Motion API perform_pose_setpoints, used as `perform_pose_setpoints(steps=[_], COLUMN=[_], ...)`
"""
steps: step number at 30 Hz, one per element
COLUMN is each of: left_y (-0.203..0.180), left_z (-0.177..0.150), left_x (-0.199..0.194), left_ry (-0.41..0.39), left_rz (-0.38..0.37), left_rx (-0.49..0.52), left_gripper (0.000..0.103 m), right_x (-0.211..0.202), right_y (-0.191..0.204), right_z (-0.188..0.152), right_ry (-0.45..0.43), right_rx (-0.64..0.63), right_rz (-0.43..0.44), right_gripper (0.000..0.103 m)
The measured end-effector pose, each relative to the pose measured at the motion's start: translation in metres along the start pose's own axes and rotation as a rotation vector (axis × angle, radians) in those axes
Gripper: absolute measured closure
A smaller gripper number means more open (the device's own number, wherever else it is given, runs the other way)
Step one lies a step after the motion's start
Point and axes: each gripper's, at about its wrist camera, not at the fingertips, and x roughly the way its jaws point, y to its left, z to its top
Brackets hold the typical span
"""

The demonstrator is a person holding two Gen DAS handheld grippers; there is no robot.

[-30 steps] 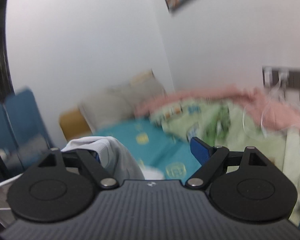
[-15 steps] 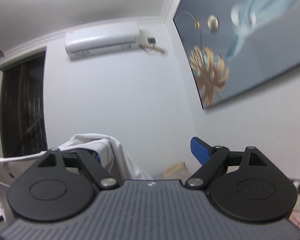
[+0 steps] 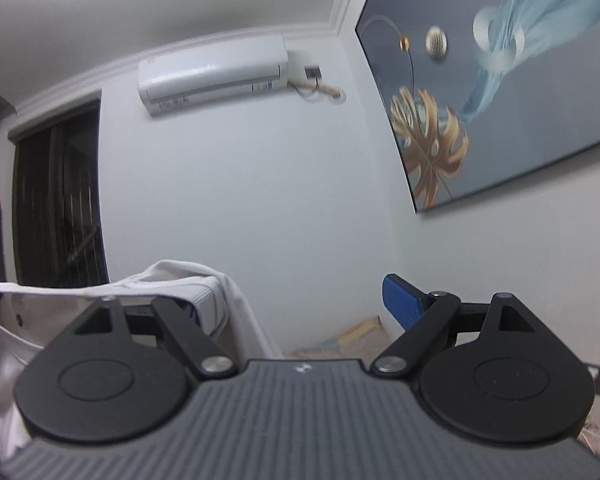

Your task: Fold clothes

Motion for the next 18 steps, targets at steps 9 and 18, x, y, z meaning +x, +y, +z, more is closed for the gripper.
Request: perform_pose_setpoints(steps=[9,18], left_y=[0.021,0.031], left_z=[-0.154,-0.39], left_x=[0.176,0.401], left_ry=[0.245,0.513], left_rz=[0.047,0.093], left_rx=[0.037,0.065], left_gripper=[0.019,0.019], right_x=[0.118,0.337], right_y=[-0.006,-0.033], right_z=[-0.106,-0.295], right_ry=[0.197,0.404], right_rx=[-0.004,-0.035], right_rz=[-0.05,-0.146], right_gripper=[0.017,0.017])
